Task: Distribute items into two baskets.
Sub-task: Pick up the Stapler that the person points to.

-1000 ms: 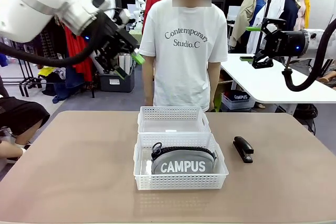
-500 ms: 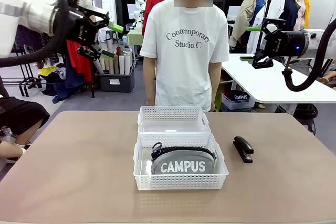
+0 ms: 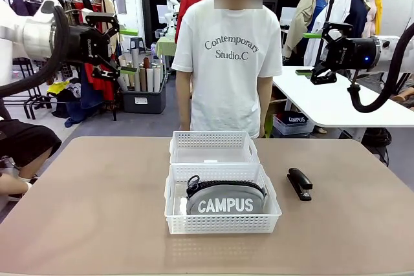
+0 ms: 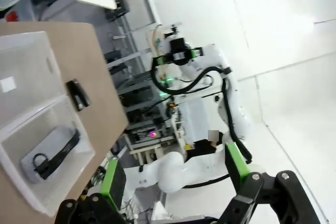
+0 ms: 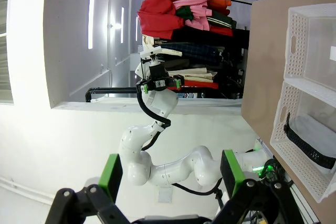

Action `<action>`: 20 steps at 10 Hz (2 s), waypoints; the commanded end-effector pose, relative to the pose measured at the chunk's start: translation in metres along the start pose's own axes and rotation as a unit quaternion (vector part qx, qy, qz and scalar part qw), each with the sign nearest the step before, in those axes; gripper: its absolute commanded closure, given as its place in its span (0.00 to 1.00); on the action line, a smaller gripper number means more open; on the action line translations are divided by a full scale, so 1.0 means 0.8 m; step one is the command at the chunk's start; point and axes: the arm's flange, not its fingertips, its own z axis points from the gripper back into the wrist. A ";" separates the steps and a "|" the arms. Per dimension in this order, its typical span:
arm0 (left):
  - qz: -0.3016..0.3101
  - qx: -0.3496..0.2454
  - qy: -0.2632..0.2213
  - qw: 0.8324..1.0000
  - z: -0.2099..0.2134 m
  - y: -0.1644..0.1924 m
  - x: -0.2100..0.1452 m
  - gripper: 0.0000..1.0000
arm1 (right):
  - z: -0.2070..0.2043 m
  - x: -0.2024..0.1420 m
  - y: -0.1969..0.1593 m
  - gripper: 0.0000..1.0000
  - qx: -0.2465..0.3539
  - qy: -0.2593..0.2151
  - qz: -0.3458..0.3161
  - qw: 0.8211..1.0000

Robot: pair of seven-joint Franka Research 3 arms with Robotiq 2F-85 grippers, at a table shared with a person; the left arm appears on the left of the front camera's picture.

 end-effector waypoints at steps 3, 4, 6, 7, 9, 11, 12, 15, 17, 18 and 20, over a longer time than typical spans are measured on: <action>-0.009 -0.062 0.006 0.998 -0.027 0.011 -0.002 0.00 | 0.000 0.000 0.003 0.00 0.000 0.000 0.002 1.000; -0.014 -0.052 0.012 0.998 -0.028 0.011 -0.001 0.00 | 0.000 0.000 0.003 0.00 0.000 0.000 0.002 1.000; -0.004 -0.045 0.010 0.999 -0.032 0.011 -0.002 0.00 | 0.000 0.000 0.003 0.00 0.000 0.000 0.002 1.000; -0.004 -0.045 0.010 0.999 -0.032 0.011 -0.002 0.00 | 0.000 0.000 0.003 0.00 0.000 0.000 0.002 1.000; -0.004 -0.045 0.010 0.999 -0.032 0.011 -0.002 0.00 | 0.000 0.000 0.003 0.00 0.000 0.000 0.002 1.000; -0.004 -0.045 0.010 0.999 -0.032 0.011 -0.002 0.00 | 0.000 0.000 0.003 0.00 0.000 0.000 0.002 1.000; -0.004 -0.045 0.010 0.999 -0.032 0.011 -0.002 0.00 | 0.000 0.000 0.003 0.00 0.000 0.000 0.002 1.000; -0.004 -0.045 0.010 0.999 -0.032 0.011 -0.002 0.00 | 0.000 0.000 0.003 0.00 0.000 0.000 0.002 1.000; -0.004 -0.045 0.010 0.999 -0.032 0.011 -0.002 0.00 | 0.000 0.000 0.003 0.00 0.000 0.000 0.002 1.000; -0.004 -0.045 0.010 0.999 -0.032 0.011 -0.002 0.00 | 0.000 0.000 0.003 0.00 0.000 0.000 0.002 1.000; -0.004 -0.045 0.010 0.999 -0.032 0.011 -0.002 0.00 | 0.000 0.000 0.003 0.00 0.000 0.000 0.002 1.000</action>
